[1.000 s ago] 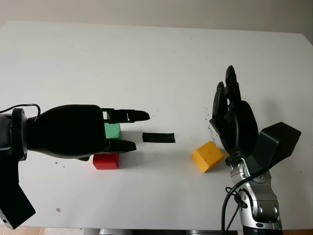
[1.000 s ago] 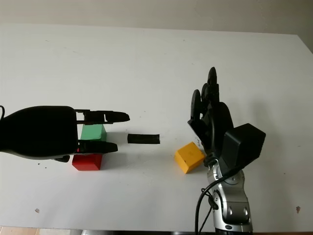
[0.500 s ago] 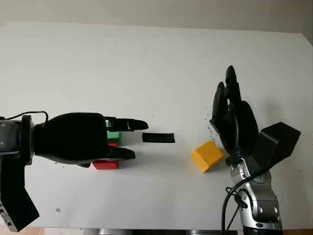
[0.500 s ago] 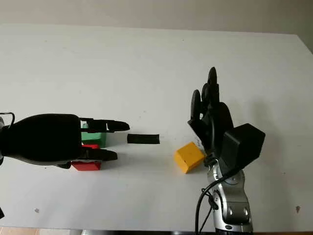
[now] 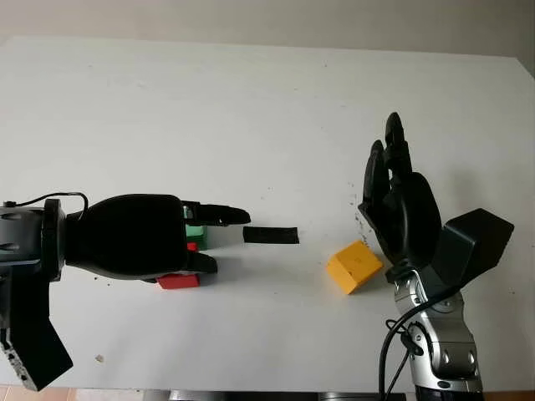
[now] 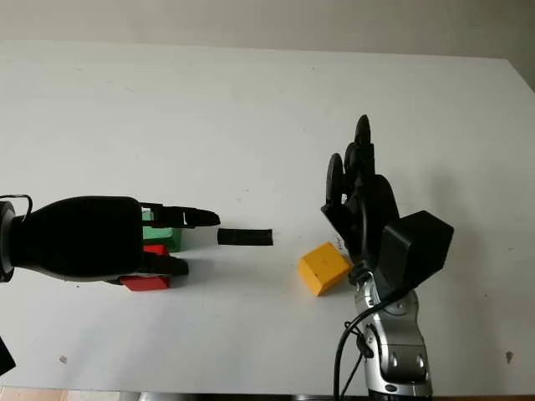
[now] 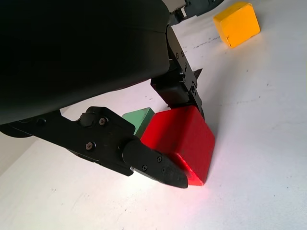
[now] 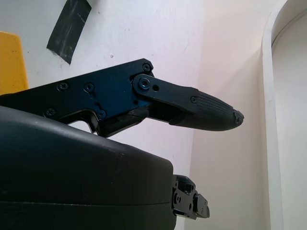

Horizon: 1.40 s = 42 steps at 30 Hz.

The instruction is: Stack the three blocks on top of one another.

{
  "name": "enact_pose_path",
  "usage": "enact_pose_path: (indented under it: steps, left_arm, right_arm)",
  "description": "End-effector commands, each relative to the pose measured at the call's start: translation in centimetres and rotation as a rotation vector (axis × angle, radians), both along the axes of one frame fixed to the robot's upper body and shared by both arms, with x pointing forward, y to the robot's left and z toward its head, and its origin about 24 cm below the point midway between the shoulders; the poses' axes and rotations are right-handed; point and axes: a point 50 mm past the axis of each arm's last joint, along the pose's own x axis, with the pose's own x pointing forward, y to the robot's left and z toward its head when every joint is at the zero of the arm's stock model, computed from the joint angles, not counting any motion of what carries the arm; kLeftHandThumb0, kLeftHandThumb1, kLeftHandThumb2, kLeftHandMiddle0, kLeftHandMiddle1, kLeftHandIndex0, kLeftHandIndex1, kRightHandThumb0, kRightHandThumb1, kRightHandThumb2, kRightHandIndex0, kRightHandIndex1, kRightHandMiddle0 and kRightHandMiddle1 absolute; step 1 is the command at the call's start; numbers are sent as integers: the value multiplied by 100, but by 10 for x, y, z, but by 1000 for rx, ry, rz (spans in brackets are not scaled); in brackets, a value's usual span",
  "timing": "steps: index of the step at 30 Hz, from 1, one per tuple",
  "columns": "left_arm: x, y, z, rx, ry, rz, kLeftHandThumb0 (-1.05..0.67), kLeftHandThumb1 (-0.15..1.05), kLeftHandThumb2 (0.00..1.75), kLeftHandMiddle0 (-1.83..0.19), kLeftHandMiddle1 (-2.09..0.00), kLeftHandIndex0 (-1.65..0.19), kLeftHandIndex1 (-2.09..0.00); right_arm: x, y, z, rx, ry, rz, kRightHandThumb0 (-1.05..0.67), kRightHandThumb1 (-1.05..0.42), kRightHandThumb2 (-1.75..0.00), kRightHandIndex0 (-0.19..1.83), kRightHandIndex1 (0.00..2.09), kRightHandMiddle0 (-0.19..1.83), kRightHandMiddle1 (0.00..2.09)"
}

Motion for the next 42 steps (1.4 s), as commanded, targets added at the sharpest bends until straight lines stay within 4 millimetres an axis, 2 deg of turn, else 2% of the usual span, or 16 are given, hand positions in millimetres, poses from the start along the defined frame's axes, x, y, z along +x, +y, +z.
enact_pose_path:
  steps: [1, 3, 8, 13, 18, 21, 24, 25, 27, 28, 30, 31, 35, 38, 42]
  left_arm:
    - [-1, -3, 3, -26, -9, -31, -35, 86, 5, -26, -6, -70, -91]
    - [-2, -5, 4, -31, -16, -53, -34, 87, 6, -29, -6, -64, -110]
    - [-11, -15, 11, -46, -13, -99, -32, 90, 6, -31, -6, -58, -133]
    - [-20, -24, 23, -94, 40, -109, -36, 91, 6, -22, -3, -56, -143]
    - [-27, -33, 39, -153, 28, -112, -41, 91, 5, -20, -4, -57, -142]
    - [-26, -37, 50, -211, 8, -106, -36, 91, 5, -19, -5, -58, -155]
    - [-24, -42, 67, -197, -67, -111, -32, 95, 6, -12, -4, -49, -163]
    - [-21, -45, 73, -224, -80, -112, -33, 96, 6, -14, -5, -48, -163]
    - [-15, -50, 84, -238, -104, -99, -29, 92, 5, -20, -5, -56, -146]
    - [-11, -53, 88, -247, -121, -101, -29, 92, 5, -20, -5, -58, -147]
    - [-5, -58, 92, -261, -152, -102, -28, 90, 5, -21, -6, -59, -144]
    - [-3, -61, 94, -244, -189, -111, -26, 92, 6, -22, -6, -54, -136]
    - [14, -81, 102, -105, -349, -143, -36, 90, 5, -31, -7, -56, -154]
    - [23, -90, 101, -67, -391, -158, -41, 87, 5, -32, -6, -59, -157]
    - [35, -100, 95, -42, -425, -215, -37, 84, 5, -36, -7, -63, -168]
  right_arm:
    - [-3, -3, 3, -4, -16, -7, -71, -105, -69, -19, 0, -19, 0]
    - [-3, -3, 3, -3, -14, -7, -71, -105, -69, -19, 0, -19, 0]
    - [-3, -3, 2, -3, -14, -7, -70, -105, -69, -19, 0, -19, 0]
    - [-3, -2, 2, -9, -10, -10, -70, -105, -69, -19, 0, -19, 0]
    - [-3, -2, 2, -2, -11, -8, -71, -105, -68, -19, 0, -19, 0]
    - [-2, -2, 2, -12, -18, -9, -71, -105, -68, -19, 0, -19, 0]
    - [-2, -2, 1, -11, -20, -13, -70, -105, -70, -19, 0, -19, 0]
    - [-2, -2, 1, -10, -20, -14, -69, -105, -69, -19, 0, -19, 0]
    - [-2, -2, 1, -10, -21, -11, -71, -105, -69, -19, 0, -19, 0]
    - [-2, -2, 1, -9, -22, -8, -71, -105, -69, -19, 0, -19, 0]
    - [-1, -2, 0, -7, -25, -5, -72, -105, -69, -19, 0, -19, 0]
    - [-1, -2, 0, -7, -25, -6, -72, -105, -69, -19, 0, -19, 0]
    - [0, -2, 1, -13, -32, -14, -72, -105, -70, -19, 0, -19, 0]
    - [-1, -1, 1, -13, -30, -18, -72, -105, -70, -19, 0, -19, 0]
    - [-1, -1, 1, -6, -29, -16, -71, -105, -70, -19, 0, -19, 0]
